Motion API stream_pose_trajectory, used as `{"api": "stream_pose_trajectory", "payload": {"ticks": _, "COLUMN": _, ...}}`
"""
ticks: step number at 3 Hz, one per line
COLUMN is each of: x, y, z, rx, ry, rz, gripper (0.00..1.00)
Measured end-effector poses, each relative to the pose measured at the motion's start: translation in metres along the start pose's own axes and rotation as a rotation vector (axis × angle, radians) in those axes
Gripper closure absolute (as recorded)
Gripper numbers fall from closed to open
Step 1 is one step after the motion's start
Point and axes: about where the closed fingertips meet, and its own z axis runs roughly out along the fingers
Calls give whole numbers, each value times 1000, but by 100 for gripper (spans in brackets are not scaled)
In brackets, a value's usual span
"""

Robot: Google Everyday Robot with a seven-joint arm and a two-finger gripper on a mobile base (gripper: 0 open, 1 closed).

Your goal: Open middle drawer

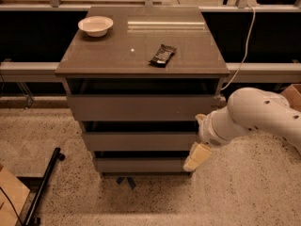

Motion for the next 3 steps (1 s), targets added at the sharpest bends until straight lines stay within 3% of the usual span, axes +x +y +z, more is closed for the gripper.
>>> {"api": "stream_pose_trajectory", "payload": {"ticks": 1, "x": 9, "y": -11, "z": 36, "rx": -34, "ry": -36, "rz": 37, "gripper": 0}}
{"api": "stream_pose_trajectory", "payload": {"ticks": 3, "x": 14, "y": -6, "z": 43, "rx": -50, "ry": -22, "rz": 61, "gripper": 0}}
